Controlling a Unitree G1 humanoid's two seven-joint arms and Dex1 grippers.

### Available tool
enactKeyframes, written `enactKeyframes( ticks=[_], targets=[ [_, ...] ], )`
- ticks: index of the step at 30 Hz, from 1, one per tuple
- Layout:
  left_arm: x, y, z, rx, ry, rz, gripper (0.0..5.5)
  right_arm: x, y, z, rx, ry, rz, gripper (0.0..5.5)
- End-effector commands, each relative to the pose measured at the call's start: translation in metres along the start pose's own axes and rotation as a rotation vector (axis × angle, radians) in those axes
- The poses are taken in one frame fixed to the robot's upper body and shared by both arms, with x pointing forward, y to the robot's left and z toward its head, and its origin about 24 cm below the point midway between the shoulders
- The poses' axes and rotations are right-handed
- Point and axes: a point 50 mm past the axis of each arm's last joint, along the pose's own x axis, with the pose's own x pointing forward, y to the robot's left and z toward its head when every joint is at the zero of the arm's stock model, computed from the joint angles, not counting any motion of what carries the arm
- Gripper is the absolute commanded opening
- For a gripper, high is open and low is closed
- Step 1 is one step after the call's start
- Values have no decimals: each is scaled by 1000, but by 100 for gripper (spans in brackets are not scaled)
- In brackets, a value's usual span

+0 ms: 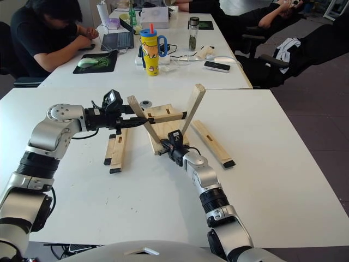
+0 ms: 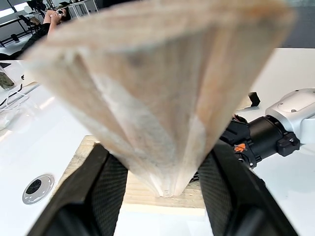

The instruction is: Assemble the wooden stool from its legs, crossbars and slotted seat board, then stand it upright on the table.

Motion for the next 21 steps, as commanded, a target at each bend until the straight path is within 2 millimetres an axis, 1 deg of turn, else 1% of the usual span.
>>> enactKeyframes(
  ticks=[1, 3, 4, 5, 7, 9, 11, 12, 14, 15, 16, 17, 18, 19, 20, 21],
  targets=[
    [16, -20, -55, -170, 190, -75, 203, -22, 20, 17, -43, -191, 84, 0],
    [17, -17, -52, -169, 184, -82, 203, -36, 32, 40, -128, -284, 136, 0],
    [16, -16, -52, -171, 184, -79, 203, -42, 37, 54, -183, -336, 145, 0],
    [15, -16, -52, -174, 184, -79, 203, -47, 40, 68, -242, -385, 130, 0],
    [12, -16, -54, -183, 187, -79, 203, -54, 39, 100, -365, -513, 33, 0],
    [11, -16, -55, -190, 188, -81, 203, -55, 41, 124, -484, -588, -33, 0],
    [12, -17, -55, -191, 189, -91, 203, -53, 43, 143, -615, -640, -137, 0],
    [12, -17, -55, -191, 189, -96, 203, -48, 45, 149, -674, -651, -169, 0],
    [14, -18, -54, -189, 189, -105, 203, -38, 50, 150, -747, -651, -199, 0],
    [14, -19, -54, -189, 187, -107, 203, -26, 48, 140, -778, -586, -226, 0],
    [15, -19, -53, -189, 186, -109, 203, -11, 43, 119, -804, -461, -226, 0],
    [15, -19, -53, -188, 186, -111, 203, 3, 37, 93, -800, -315, -205, 0],
    [15, -20, -53, -187, 183, -112, 203, 15, 30, 52, -824, -92, -158, 0],
    [17, -20, -52, -182, 182, -117, 203, 16, 16, 16, -741, 106, -165, 0],
    [17, -19, -50, -176, 182, -117, 203, 11, 8, -11, -739, 249, -159, 0],
    [18, -19, -50, -170, 182, -121, 203, 5, 3, -25, -721, 330, -159, 0]
  ],
)
